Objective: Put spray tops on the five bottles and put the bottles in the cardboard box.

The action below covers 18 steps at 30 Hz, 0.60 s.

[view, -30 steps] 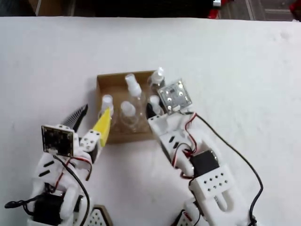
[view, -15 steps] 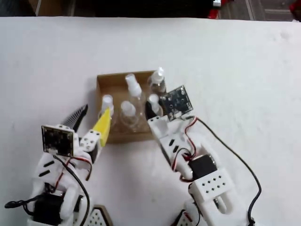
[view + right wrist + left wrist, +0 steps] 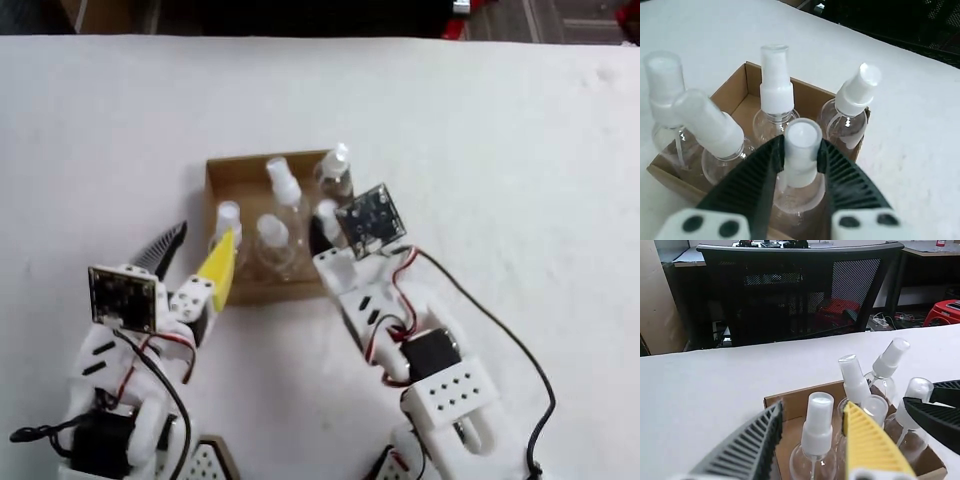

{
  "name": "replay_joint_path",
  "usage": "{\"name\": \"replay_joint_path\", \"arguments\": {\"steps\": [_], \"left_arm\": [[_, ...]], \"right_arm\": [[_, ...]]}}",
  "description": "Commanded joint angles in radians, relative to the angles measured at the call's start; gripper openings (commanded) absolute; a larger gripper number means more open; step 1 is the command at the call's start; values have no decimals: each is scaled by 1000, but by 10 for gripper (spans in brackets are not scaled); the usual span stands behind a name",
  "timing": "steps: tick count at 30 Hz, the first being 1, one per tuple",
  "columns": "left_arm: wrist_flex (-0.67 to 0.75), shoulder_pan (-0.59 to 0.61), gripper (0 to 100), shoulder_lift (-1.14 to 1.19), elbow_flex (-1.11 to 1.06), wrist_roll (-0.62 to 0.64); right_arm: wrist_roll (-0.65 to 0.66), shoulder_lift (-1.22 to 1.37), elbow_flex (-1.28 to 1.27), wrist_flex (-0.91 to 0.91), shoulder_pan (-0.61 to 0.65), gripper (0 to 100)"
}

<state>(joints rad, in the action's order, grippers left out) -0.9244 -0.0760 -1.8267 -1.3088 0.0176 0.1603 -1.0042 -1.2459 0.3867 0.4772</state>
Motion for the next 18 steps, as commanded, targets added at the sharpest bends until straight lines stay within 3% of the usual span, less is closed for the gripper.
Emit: {"name": "replay_joint_path", "arguments": {"steps": [1, 18], "left_arm": [[5, 8, 185, -4, 5, 2], [5, 12, 185, -4, 5, 2]], "right_arm": [[9, 10, 12, 30, 5, 172], [6, 19, 560, 539, 5, 178]]}}
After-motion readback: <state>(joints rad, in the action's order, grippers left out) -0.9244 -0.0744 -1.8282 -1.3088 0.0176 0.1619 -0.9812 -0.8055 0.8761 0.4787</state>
